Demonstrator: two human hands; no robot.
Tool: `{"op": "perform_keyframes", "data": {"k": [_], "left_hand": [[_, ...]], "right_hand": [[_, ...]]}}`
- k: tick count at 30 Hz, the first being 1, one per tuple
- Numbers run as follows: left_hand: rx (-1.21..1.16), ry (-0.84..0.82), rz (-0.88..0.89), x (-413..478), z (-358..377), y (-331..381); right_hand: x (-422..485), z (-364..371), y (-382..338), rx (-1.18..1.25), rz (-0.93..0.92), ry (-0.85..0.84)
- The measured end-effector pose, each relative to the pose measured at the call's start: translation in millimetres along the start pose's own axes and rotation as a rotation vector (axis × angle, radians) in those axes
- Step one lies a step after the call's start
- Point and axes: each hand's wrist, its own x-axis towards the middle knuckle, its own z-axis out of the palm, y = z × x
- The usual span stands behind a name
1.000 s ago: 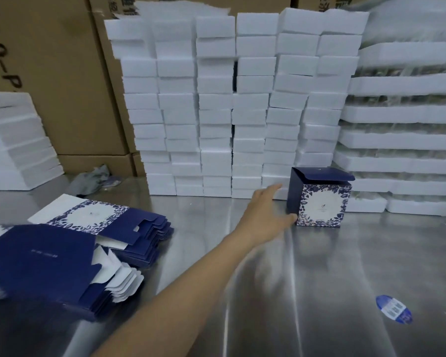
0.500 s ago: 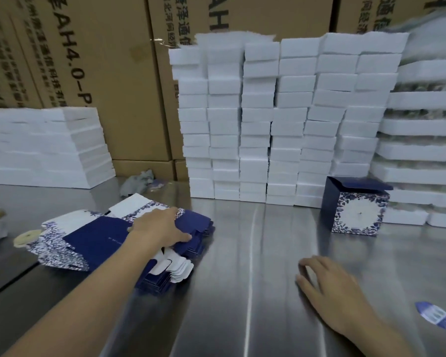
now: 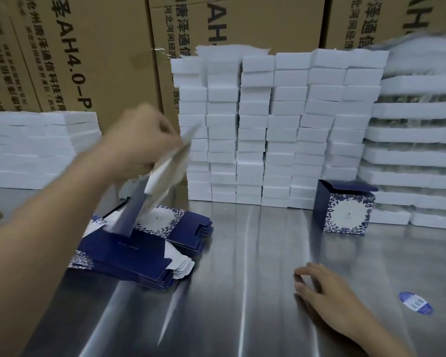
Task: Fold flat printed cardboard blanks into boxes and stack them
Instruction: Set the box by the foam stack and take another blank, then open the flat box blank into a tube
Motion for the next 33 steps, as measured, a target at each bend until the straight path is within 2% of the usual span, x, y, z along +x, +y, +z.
{"op": "perform_keyframes", "data": {"k": [2,4,6,7,8,11,14,16,19,25,29,33], "left_hand": [[-0.337,0.179,0.046,-15.2,-27.9,24.8],[-0.713,0.361,0.094,-38.6,-33.3,40.7],[-0.966,0.51,0.126,-60.6,-8.9,44.9],[-1.037,0.531,0.14,-69.4,13.6,44.5],[-1.083,0.496,0.137,-78.9,41.3,44.0],[-1.145,0.196,0.035,-108.5,131.1,39.8],[-1.122,0.085,-0.043,-131.1,187.4,26.2],[-1.176,0.037,-0.095,-135.7,200.2,14.8],[-1.158,-0.09,-0.116,-136.3,210.3,5.5],[-1.015,-0.359,-0.02,-147.7,217.7,16.2],[-1.092,-0.359,-0.03,-145.5,215.4,20.3],[-1.053,-0.425,0.04,-148.9,211.9,24.2]], "right_hand": [[-7.3,-5.7,-10.8,0.159,0.029,-0.013],[-15.4,-13.3,-27.7,0.447,0.104,0.009],[-20.7,-21.1,-47.0,0.814,0.143,0.055],[-22.2,-25.3,-55.2,0.971,0.131,0.072],[-23.9,-29.4,-61.4,1.11,0.108,0.077],[-33.6,-33.5,-69.3,1.356,0.056,0.09],[-40.7,-30.2,-62.1,1.325,0.053,0.168],[-37.2,-32.0,-51.3,1.284,0.081,0.286],[-32.0,-38.3,-41.1,1.246,0.074,0.359],[-27.1,-42.3,-23.9,1.213,0.028,0.395],[-24.0,-52.6,-23.7,1.243,-0.028,0.369],[-24.2,-58.8,-26.3,1.246,-0.043,0.345]]}}
